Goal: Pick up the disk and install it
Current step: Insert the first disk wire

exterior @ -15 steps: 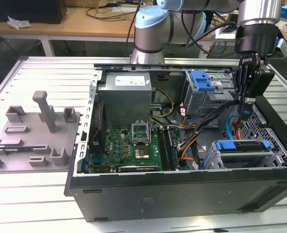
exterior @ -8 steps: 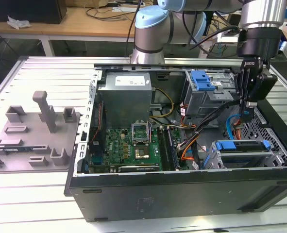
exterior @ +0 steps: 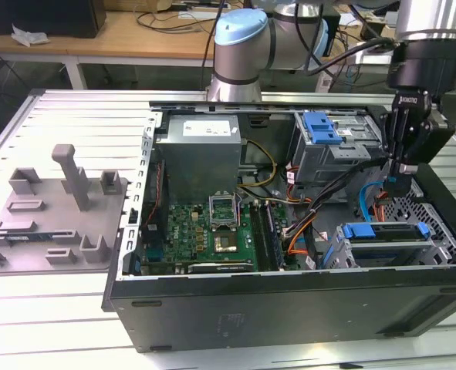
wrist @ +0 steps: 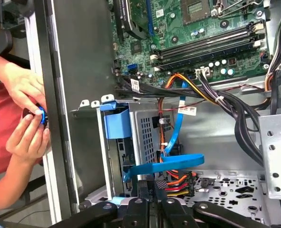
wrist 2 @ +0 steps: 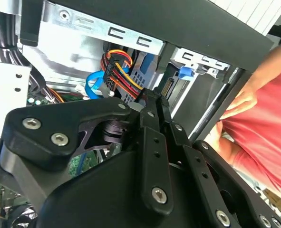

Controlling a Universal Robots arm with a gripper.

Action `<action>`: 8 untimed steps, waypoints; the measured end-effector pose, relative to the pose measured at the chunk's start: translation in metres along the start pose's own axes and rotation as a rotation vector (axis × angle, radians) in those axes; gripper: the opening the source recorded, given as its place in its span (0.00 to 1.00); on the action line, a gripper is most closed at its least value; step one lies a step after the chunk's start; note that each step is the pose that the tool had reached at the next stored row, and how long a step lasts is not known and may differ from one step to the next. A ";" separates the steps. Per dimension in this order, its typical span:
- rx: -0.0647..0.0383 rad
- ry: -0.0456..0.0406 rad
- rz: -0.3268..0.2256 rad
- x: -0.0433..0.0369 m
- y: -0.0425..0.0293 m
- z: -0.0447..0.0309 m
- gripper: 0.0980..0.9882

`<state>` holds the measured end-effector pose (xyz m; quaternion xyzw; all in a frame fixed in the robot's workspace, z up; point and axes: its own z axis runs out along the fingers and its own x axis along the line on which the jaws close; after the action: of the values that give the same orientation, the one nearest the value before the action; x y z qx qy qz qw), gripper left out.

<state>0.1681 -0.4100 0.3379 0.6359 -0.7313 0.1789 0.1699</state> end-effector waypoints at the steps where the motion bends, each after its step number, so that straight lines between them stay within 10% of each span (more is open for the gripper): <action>1: -0.001 -0.0111 0.000 0.0026 -0.0002 0.0005 0.07; 8: -0.008 -0.0576 -0.001 0.0173 -0.0009 0.0013 0.07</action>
<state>0.1666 -0.4258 0.3451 0.6405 -0.7362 0.1576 0.1513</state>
